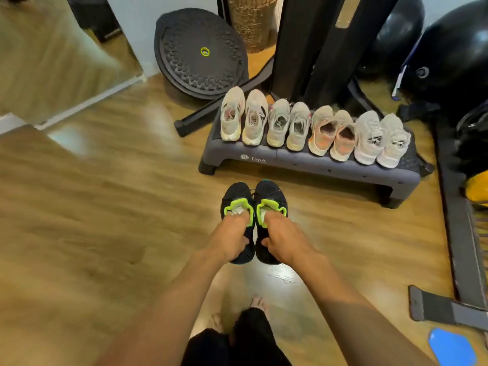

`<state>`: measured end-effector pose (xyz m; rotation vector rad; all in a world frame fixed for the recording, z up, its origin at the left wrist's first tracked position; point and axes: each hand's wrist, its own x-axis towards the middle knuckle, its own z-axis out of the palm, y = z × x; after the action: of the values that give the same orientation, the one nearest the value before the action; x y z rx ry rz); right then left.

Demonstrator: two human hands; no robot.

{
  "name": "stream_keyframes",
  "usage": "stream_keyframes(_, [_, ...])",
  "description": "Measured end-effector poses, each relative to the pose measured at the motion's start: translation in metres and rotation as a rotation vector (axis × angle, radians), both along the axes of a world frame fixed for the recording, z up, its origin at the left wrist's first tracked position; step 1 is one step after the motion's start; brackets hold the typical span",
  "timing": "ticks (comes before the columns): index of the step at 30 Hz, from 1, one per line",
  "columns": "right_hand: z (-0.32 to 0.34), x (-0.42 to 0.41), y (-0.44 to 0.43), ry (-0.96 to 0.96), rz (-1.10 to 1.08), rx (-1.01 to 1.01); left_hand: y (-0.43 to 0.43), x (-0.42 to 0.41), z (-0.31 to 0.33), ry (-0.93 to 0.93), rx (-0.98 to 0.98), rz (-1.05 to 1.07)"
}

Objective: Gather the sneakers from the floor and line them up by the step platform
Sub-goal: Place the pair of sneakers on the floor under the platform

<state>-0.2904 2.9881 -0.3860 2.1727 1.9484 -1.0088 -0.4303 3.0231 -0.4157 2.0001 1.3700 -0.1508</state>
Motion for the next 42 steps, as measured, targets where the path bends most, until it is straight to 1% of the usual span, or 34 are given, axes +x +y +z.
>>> stream_keyframes(5, [-0.088,0.002,0.077,0.045,-0.006,-0.098,0.07,-0.002,-0.097,-0.03,-0.061,0.106])
stream_keyframes(10, [-0.213,-0.008,0.142,0.034,-0.033,-0.127,0.128,-0.007,-0.227,-0.024,-0.05,0.125])
stream_keyframes(15, [-0.346,-0.012,0.189,0.034,-0.06,-0.042,0.177,-0.012,-0.354,-0.099,-0.016,0.184])
stream_keyframes(17, [-0.394,-0.012,0.204,0.041,-0.07,0.004,0.192,-0.012,-0.396,-0.134,0.039,0.206])
stream_keyframes(20, [-0.457,-0.011,0.223,0.048,-0.102,0.068,0.214,-0.009,-0.453,-0.17,0.116,0.223])
stream_keyframes(23, [-0.51,-0.006,0.244,0.065,-0.137,0.137,0.238,-0.003,-0.504,-0.209,0.146,0.282])
stream_keyframes(25, [-0.543,-0.005,0.258,0.092,-0.157,0.187,0.25,0.001,-0.535,-0.213,0.211,0.278])
stream_keyframes(28, [-0.583,-0.004,0.276,0.149,-0.158,0.244,0.27,0.006,-0.577,-0.193,0.275,0.259])
stream_keyframes(32, [-0.624,0.0,0.305,0.114,-0.149,0.311,0.318,0.005,-0.609,-0.139,0.322,0.139])
stream_keyframes(34, [-0.633,0.0,0.323,0.086,-0.127,0.334,0.341,0.001,-0.613,-0.121,0.386,0.126])
stream_keyframes(36, [-0.637,0.002,0.342,0.062,-0.102,0.372,0.36,0.002,-0.614,-0.142,0.436,0.125])
stream_keyframes(38, [-0.639,0.007,0.362,0.052,-0.094,0.403,0.377,0.009,-0.611,-0.167,0.44,0.151])
stream_keyframes(42, [-0.642,0.015,0.395,-0.007,-0.1,0.349,0.404,0.017,-0.612,-0.056,0.461,0.192])
